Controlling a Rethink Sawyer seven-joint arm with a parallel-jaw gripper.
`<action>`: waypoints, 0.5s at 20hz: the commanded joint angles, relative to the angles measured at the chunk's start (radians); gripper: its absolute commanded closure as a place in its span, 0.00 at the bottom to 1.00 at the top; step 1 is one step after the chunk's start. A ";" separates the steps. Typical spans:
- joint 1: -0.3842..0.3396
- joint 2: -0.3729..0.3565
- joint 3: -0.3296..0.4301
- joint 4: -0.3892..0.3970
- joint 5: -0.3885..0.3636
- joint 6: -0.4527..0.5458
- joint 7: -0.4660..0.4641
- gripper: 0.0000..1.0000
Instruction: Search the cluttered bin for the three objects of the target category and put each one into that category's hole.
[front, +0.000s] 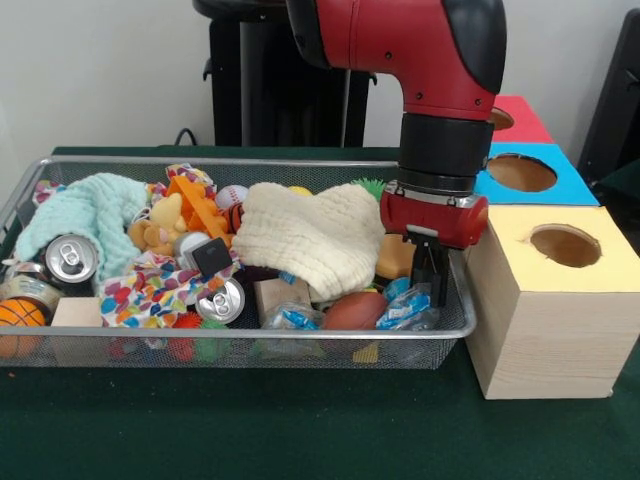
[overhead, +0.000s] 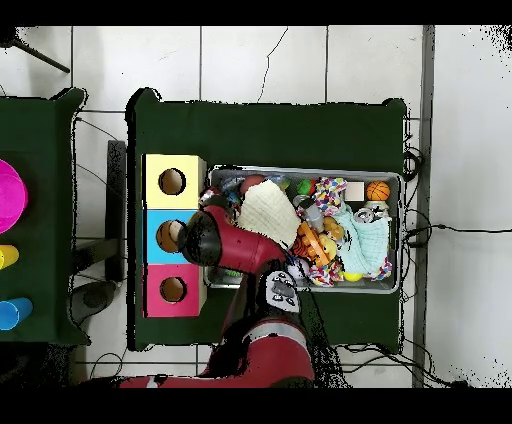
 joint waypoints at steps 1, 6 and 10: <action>0.091 0.029 -0.113 -0.072 0.044 0.235 0.068 1.00; 0.061 0.012 -0.070 -0.052 0.022 0.226 0.082 1.00; 0.052 -0.012 -0.056 -0.036 0.012 0.239 0.093 1.00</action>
